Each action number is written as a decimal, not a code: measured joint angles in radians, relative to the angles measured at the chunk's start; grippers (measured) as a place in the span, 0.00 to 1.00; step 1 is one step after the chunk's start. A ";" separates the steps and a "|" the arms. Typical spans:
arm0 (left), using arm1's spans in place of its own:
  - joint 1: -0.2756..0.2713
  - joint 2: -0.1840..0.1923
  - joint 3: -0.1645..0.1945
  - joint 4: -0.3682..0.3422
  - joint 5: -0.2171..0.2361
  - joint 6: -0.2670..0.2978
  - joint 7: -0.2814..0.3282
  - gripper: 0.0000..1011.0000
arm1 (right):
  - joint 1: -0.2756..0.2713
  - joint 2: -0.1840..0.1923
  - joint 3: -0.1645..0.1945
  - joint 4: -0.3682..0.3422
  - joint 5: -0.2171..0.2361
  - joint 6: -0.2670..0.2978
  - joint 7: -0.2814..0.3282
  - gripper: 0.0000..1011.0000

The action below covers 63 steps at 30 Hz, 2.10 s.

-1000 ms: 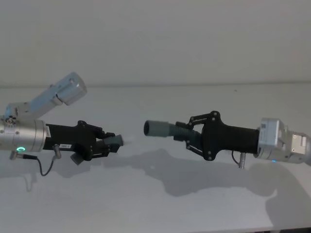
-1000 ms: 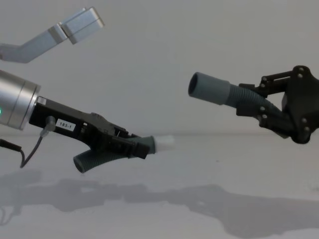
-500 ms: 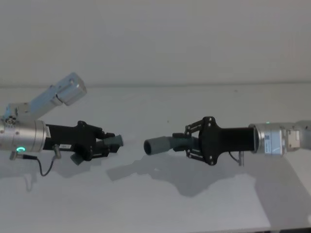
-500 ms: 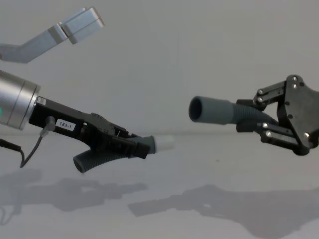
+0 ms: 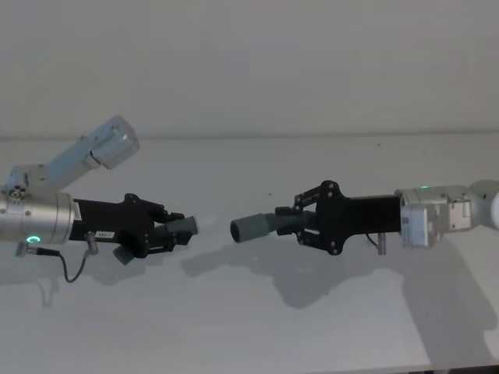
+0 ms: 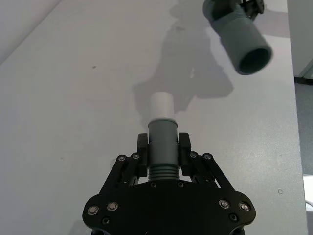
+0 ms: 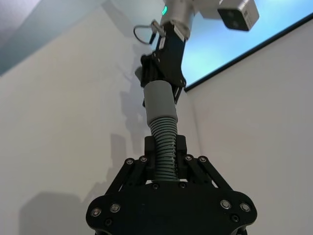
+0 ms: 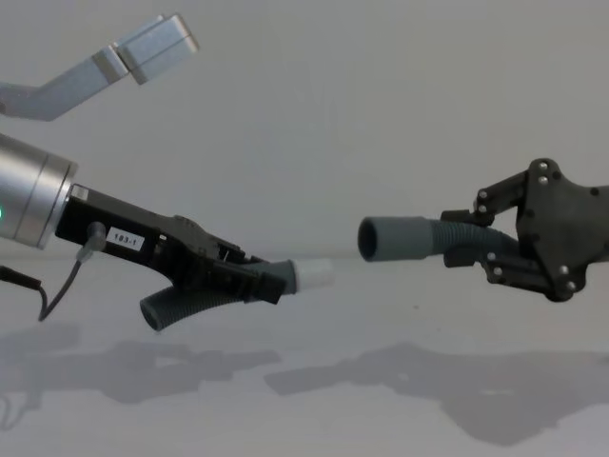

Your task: Use both hands to pick up one end of the pipe from the table, align the ends, and insert them.

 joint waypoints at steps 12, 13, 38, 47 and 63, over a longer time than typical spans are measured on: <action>0.000 0.000 0.000 0.000 0.000 0.000 0.000 0.32 | 0.003 0.006 0.024 -0.001 -0.162 -0.005 -0.125 0.21; 0.000 0.000 0.000 0.000 0.000 0.000 0.000 0.32 | 0.003 0.006 0.025 -0.001 -0.178 -0.006 -0.137 0.21; 0.000 0.000 0.000 0.000 0.000 0.000 0.000 0.32 | 0.006 -0.039 0.082 0.031 -0.545 -0.063 -0.418 0.21; 0.000 0.000 0.000 0.000 0.000 0.000 0.000 0.32 | 0.019 -0.061 0.103 0.061 -0.703 -0.110 -0.531 0.21; 0.000 0.000 0.000 0.001 -0.002 0.000 -0.001 0.32 | 0.036 -0.078 0.117 0.092 -0.826 -0.160 -0.622 0.21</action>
